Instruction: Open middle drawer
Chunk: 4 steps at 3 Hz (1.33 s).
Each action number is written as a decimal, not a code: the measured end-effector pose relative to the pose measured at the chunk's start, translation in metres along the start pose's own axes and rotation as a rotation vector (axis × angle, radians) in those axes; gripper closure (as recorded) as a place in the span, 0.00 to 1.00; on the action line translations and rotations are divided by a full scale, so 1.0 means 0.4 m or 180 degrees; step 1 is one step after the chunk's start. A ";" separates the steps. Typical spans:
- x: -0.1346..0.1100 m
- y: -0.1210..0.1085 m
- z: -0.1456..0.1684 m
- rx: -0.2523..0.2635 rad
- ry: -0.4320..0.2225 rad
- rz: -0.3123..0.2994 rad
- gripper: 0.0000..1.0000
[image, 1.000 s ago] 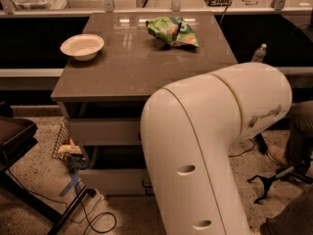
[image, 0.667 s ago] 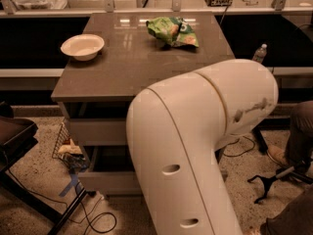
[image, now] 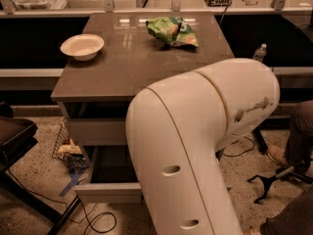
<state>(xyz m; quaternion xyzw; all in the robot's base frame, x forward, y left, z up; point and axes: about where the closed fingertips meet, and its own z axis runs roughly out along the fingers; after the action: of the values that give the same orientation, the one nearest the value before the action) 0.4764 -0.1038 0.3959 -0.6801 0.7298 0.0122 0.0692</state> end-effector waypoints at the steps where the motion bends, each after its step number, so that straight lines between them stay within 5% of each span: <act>1: 0.023 0.054 -0.018 -0.0068 0.0096 0.0124 1.00; 4: 0.035 0.098 -0.032 -0.0112 0.0152 0.0227 1.00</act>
Offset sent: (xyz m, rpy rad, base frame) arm -0.3881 -0.0992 0.0856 -0.3133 0.4050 -0.6625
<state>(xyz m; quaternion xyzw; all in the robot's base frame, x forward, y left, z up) 0.4354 -0.1163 0.4038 -0.6548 0.7547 0.0113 0.0394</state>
